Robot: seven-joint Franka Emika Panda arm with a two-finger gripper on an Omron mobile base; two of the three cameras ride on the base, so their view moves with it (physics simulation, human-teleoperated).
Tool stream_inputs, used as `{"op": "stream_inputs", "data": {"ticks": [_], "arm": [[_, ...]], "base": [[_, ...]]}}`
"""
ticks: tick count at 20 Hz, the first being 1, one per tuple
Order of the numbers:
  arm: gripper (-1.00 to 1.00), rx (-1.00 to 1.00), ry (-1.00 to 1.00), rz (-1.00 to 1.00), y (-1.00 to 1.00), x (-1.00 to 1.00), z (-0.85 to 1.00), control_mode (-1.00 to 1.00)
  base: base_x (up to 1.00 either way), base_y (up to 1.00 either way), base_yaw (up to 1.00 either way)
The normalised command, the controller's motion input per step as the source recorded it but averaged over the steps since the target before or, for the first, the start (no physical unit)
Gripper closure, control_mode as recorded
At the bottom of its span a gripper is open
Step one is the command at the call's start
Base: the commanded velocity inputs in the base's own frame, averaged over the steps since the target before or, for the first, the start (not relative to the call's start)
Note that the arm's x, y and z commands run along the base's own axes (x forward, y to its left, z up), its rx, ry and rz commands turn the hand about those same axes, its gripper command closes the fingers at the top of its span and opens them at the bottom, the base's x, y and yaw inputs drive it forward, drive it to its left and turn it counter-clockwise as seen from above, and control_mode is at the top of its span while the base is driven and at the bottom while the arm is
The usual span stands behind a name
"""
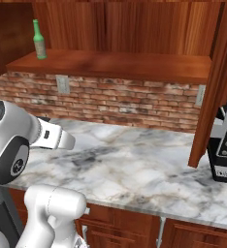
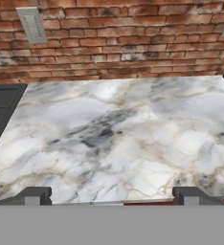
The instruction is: Get the candle and the beer from the cabinet and move them to the dining counter.
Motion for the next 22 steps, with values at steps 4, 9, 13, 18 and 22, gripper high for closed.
{"op": "stream_inputs", "data": {"ticks": [4,9,13,18,22], "arm": [[-1.00,0.00,0.00,0.00,0.00,0.00,0.00,1.00],[-1.00,0.00,0.00,0.00,0.00,0.00,0.00,1.00],[-1.00,0.00,0.00,0.00,0.00,0.00,0.00,1.00],[-1.00,0.00,0.00,0.00,0.00,0.00,0.00,1.00],[-1.00,0.00,0.00,0.00,0.00,0.00,0.00,1.00]], "base": [[0.00,0.00,0.00],[0.00,0.00,0.00],[0.00,0.00,0.00],[0.00,0.00,0.00],[0.00,0.00,0.00]]}}
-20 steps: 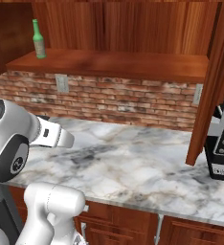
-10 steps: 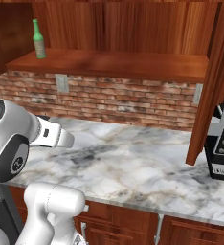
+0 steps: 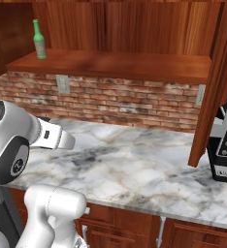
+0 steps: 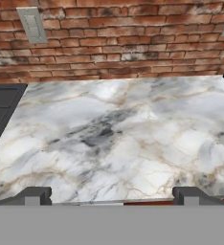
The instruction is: Get the candle and the beer from the cabinet and move them to the dining counter.
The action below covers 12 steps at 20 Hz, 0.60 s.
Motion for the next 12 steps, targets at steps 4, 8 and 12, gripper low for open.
{"op": "stream_inputs", "data": {"ticks": [4,8,12], "arm": [[-1.00,0.00,0.00,0.00,0.00,0.00,0.00,1.00],[-1.00,0.00,0.00,0.00,0.00,0.00,0.00,-1.00],[-1.00,0.00,0.00,0.00,0.00,0.00,0.00,-1.00]], "base": [[0.00,0.00,0.00],[0.00,0.00,0.00],[0.00,0.00,0.00]]}}
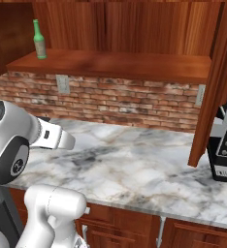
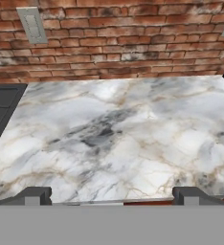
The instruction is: Get the candle and the beer from the cabinet and move them to the dining counter.
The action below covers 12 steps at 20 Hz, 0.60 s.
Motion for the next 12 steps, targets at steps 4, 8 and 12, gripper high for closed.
{"op": "stream_inputs", "data": {"ticks": [4,8,12], "arm": [[-1.00,0.00,0.00,0.00,0.00,0.00,0.00,-1.00],[-1.00,0.00,0.00,0.00,0.00,0.00,0.00,-1.00],[-1.00,0.00,0.00,0.00,0.00,-0.01,0.00,-1.00]], "base": [[0.00,0.00,0.00],[0.00,0.00,0.00],[0.00,0.00,0.00]]}}
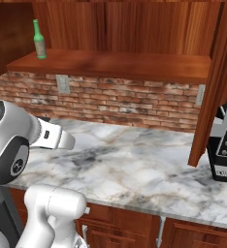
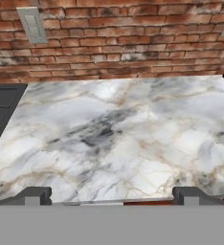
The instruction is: Get the candle and the beer from the cabinet and move them to the dining counter.
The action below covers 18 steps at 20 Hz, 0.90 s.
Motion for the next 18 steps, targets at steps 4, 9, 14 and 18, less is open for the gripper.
{"op": "stream_inputs", "data": {"ticks": [4,9,14,18], "arm": [[-1.00,0.00,-0.07,0.02,0.00,-0.19,0.00,-1.00],[-1.00,0.00,-0.26,0.11,0.07,-0.27,0.03,-1.00],[-1.00,0.00,-0.27,0.18,0.10,-0.27,0.20,-1.00],[-1.00,0.00,-0.09,0.21,0.12,-0.17,0.27,-1.00]], "base": [[0.00,0.00,0.00],[0.00,0.00,0.00],[0.00,0.00,0.00],[0.00,0.00,0.00]]}}
